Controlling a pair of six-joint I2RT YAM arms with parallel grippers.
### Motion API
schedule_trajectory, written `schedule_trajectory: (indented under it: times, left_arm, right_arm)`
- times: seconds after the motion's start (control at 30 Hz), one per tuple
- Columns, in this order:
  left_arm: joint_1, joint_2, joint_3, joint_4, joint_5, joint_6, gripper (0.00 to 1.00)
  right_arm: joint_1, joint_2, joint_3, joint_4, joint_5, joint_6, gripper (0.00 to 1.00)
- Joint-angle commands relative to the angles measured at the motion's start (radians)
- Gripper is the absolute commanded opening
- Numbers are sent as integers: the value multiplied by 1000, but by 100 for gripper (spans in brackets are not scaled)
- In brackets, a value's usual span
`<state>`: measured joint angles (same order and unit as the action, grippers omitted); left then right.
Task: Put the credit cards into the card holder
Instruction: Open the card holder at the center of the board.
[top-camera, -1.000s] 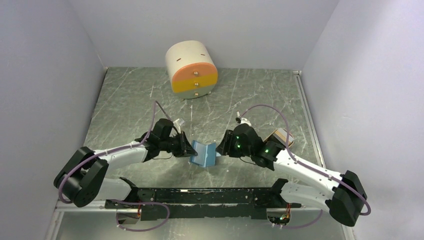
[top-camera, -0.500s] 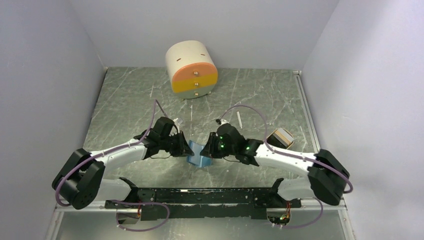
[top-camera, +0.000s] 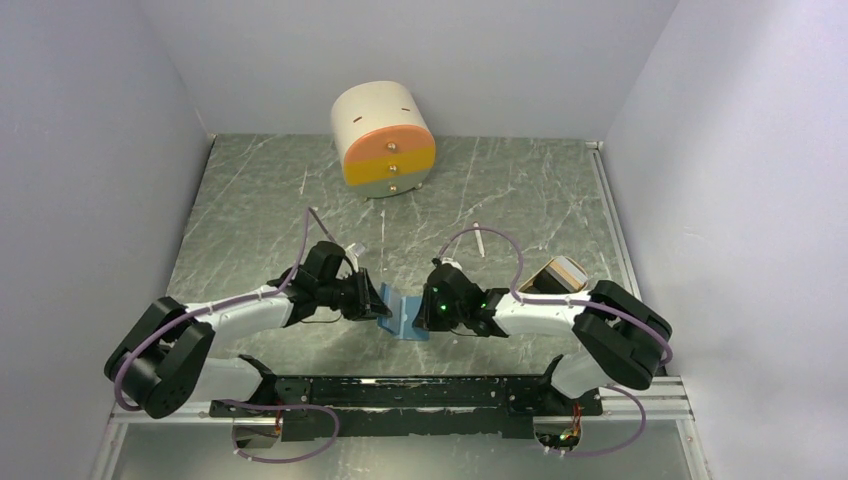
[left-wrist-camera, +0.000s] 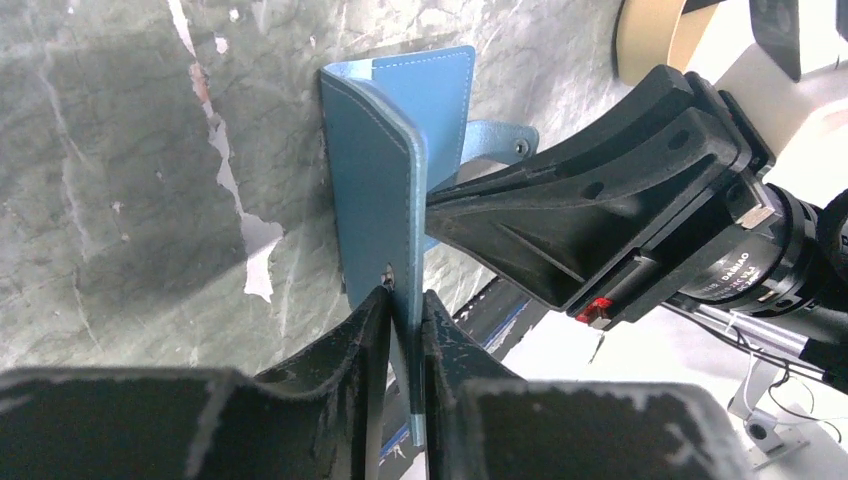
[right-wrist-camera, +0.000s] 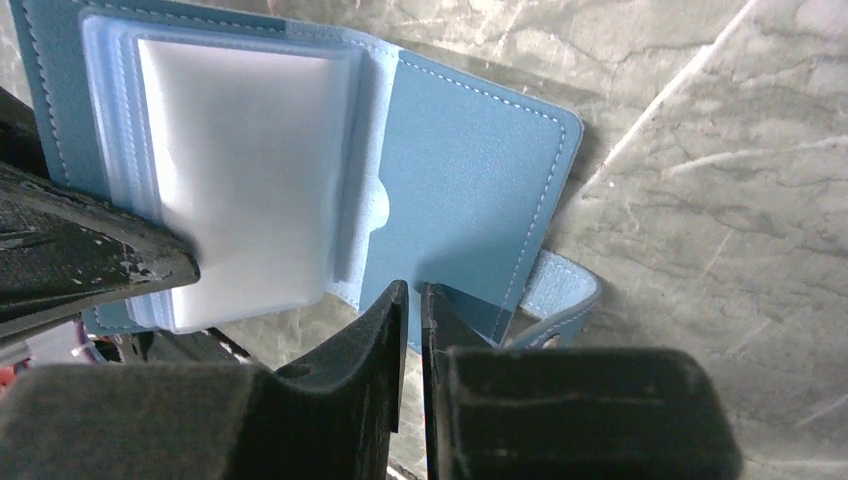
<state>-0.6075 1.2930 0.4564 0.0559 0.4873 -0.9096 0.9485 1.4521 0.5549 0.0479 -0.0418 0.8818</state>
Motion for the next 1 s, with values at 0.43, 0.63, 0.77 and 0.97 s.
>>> schedule_trajectory:
  times: [0.43, 0.63, 0.77, 0.97]
  left_arm:
    - [7, -66, -44, 116, 35, 13, 9]
    - [9, -64, -75, 232, 104, -6, 13]
    - [9, -74, -100, 294, 127, -24, 23]
    - [9, -90, -126, 300, 114, -15, 11]
  right_arm:
    - [-1, 73, -30, 66, 30, -4, 12]
    - [0, 97, -29, 106, 5, -8, 12]
    - [-1, 113, -25, 114, -2, -3, 12]
    - [-1, 99, -37, 107, 4, -6, 12]
